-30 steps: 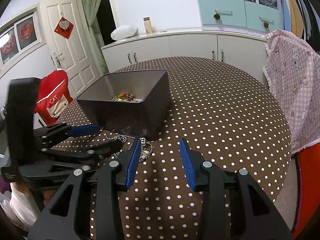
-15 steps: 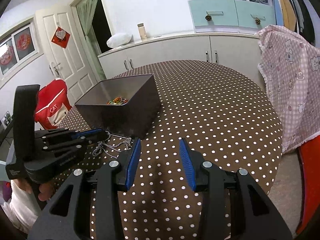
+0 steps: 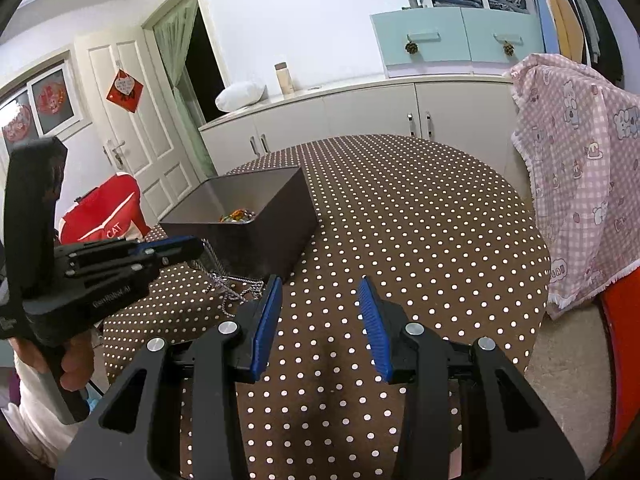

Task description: Organize jewelry

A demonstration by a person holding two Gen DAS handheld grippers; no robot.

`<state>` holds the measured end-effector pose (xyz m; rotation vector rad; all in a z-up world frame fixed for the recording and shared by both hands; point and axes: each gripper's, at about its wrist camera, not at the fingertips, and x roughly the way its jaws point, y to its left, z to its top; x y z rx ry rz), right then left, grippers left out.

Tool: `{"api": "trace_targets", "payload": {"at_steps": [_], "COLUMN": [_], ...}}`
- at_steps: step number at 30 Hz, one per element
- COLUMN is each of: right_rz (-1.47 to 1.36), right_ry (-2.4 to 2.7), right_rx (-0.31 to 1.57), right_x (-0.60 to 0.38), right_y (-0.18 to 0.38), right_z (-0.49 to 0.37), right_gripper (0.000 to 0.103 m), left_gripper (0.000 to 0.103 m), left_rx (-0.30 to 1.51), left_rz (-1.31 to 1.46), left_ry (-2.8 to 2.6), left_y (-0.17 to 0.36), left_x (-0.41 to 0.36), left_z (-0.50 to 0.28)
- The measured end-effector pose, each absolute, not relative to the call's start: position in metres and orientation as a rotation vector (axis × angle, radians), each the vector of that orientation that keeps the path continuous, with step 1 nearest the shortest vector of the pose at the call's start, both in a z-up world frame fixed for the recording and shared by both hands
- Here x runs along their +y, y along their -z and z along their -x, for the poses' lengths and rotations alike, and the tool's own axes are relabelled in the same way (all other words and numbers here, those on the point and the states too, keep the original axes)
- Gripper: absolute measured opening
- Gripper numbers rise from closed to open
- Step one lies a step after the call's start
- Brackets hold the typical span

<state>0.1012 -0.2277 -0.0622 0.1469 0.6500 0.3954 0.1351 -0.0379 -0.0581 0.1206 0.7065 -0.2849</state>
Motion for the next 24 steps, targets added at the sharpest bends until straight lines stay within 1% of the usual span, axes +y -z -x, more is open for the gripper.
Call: {"api": "trace_targets", "payload": {"at_steps": [9,14,18,20,21,24], "right_rz": [-0.151,-0.146,-0.114,-0.091,-0.072,-0.033], "right_ry": [-0.444,-0.478,-0.540,-0.569,-0.583,-0.607], "right_rx": [0.626,0.625,0.640,0.649,0.660,0.691], "right_x": [-0.226,-0.218,-0.199,-0.189,-0.181,-0.164], "right_y": [0.056,0.056,0.058,0.061,0.063,0.070], "right_z": [-0.098,-0.097,-0.098,-0.099,-0.101,-0.107], "right_gripper": [0.038,0.038,0.038,0.036,0.032,0.026], "left_gripper": [0.005,0.005,0.005,0.005,0.005,0.005], "left_rx": [0.568,0.521,0.504,0.514,0.522,0.554], "left_rz": [-0.136,-0.136,-0.135,-0.129,-0.128,-0.116], "left_ry": [0.296,0.264,0.236,0.224,0.221,0.213], "left_y": [-0.002,-0.023,-0.027,-0.022,-0.018,-0.004], "left_x": [-0.053,-0.049,-0.039,-0.033,-0.030,-0.021], "left_z": [-0.125,-0.121,-0.116,-0.114,-0.114,-0.115]}}
